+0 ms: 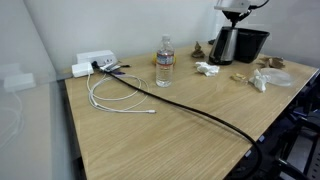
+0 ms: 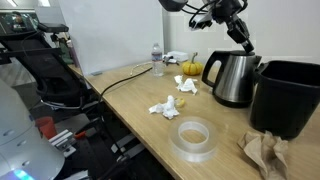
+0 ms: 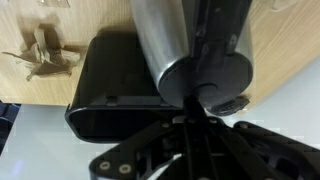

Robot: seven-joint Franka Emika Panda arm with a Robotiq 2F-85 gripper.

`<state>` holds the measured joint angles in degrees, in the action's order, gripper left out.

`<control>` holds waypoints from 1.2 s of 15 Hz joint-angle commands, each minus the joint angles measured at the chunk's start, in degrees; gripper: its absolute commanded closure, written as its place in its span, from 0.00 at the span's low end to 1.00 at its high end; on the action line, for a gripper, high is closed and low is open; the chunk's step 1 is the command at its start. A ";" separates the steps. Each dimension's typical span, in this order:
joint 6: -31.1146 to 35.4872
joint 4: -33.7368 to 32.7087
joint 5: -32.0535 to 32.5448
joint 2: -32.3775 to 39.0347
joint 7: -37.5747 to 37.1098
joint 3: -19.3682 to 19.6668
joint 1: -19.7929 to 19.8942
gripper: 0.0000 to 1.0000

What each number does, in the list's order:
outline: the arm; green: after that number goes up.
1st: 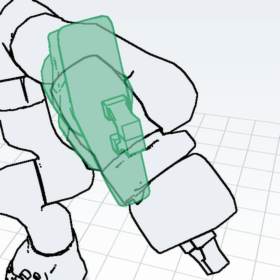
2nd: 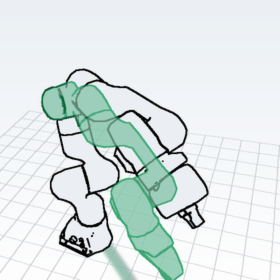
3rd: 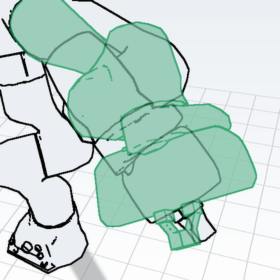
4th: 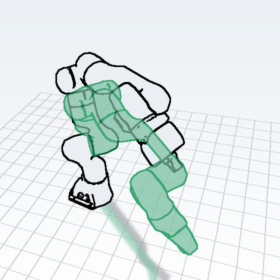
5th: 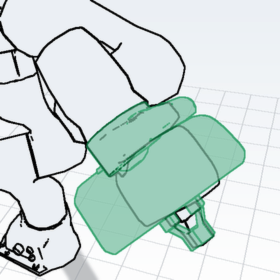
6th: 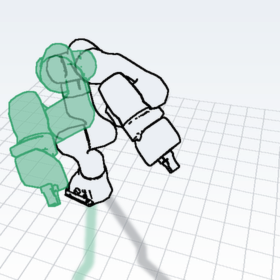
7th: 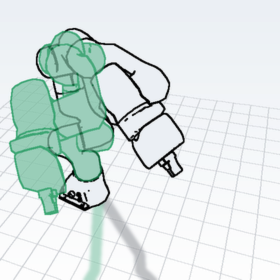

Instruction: Close the lid of the kettle

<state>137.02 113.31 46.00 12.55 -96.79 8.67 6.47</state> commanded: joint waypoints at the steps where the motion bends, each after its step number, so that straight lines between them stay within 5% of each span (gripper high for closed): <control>1: 1.13 0.96 -0.84 -0.85 1.55 0.53 -0.56 1.00; 9: 1.70 3.33 6.41 -9.66 -2.04 0.11 -1.40 1.00; 15: 2.06 11.16 2.37 -17.67 1.67 -1.94 -1.38 1.00; 18: 3.49 15.87 -4.76 -21.78 7.80 -2.92 -1.98 1.00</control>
<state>138.15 124.50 46.43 -5.08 -94.84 6.29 4.30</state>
